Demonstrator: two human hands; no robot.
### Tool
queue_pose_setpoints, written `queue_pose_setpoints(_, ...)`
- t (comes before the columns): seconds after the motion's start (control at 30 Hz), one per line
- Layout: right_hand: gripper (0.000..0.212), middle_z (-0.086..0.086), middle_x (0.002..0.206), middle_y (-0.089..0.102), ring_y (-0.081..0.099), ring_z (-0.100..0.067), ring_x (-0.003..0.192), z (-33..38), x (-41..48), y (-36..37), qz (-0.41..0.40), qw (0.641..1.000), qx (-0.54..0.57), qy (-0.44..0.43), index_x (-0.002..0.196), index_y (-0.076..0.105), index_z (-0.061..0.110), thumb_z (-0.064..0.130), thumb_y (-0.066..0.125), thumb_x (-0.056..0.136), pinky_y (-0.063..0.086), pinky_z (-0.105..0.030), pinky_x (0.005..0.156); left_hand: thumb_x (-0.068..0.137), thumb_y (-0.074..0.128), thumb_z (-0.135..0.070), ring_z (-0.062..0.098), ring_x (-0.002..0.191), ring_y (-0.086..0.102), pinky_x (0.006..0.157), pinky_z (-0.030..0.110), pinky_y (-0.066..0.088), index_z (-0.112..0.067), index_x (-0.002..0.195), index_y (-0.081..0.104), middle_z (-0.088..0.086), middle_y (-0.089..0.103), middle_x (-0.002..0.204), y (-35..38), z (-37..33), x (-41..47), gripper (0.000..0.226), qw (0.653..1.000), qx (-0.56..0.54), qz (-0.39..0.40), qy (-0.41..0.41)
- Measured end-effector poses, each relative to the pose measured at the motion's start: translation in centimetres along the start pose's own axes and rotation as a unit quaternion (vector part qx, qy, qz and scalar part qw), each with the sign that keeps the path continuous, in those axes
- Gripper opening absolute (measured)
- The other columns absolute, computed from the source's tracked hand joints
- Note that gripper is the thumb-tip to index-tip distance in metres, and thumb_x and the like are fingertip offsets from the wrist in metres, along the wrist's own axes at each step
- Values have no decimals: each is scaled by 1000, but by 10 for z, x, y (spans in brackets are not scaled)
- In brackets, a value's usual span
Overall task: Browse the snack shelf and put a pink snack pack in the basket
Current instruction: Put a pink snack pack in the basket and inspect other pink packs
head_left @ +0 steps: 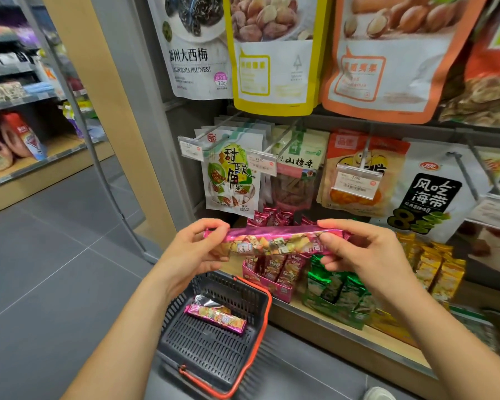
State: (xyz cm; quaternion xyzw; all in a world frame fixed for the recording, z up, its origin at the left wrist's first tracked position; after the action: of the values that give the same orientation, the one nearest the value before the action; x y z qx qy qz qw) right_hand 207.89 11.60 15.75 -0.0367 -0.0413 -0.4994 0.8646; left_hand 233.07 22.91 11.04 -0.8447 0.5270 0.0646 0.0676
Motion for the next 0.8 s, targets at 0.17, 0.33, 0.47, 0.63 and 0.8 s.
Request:
queue_pose_setpoints(0.17,25,-13,79,74,68,-22,59,-13,3,-11,-40,993,93,62,93,79,19,27,73,70,55,-20,51,89,63,-41,12,68,70,55,20,52,-30,82,78,2,75,79,0,8,7,20,990,134,-50,6)
queue_pose_setpoints(0.33,25,-15,84,74,68,-19,63,-22,6,-16,-65,986,131,81,94,79,17,29,71,73,56,-19,54,88,68,-30,3,68,67,66,27,54,-38,70,77,-7,75,74,8,14,23,22,983,172,-53,32)
queue_pose_setpoints(0.47,23,-13,83,74,68,-18,64,-26,7,-25,-90,988,99,77,91,80,25,36,67,75,56,-19,55,87,70,-14,10,75,69,73,28,57,-42,75,77,-13,74,84,41,14,27,32,973,213,42,77)
queue_pose_setpoints(0.63,21,-10,75,72,66,-15,60,-28,7,-29,-98,990,78,68,89,79,21,33,64,82,55,-18,53,86,72,-24,1,73,68,70,25,56,-37,95,77,-19,73,90,76,7,24,17,956,245,55,154)
queue_pose_setpoints(0.8,15,0,69,69,62,-12,57,-30,9,-14,-64,993,63,75,97,75,21,24,62,89,55,-20,53,84,73,-11,1,86,63,82,25,51,-18,93,78,-11,71,87,92,-15,20,13,912,316,15,263)
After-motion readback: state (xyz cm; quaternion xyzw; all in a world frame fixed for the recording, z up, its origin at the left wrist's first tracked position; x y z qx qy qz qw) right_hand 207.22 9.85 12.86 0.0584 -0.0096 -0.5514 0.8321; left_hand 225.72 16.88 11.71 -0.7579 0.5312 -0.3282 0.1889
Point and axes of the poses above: each hand's wrist, its own x-axis towards the middle knuckle, its own y-axis out of the palm, z = x × y, the point moved 10 cm from there along x, towards the middle knuckle
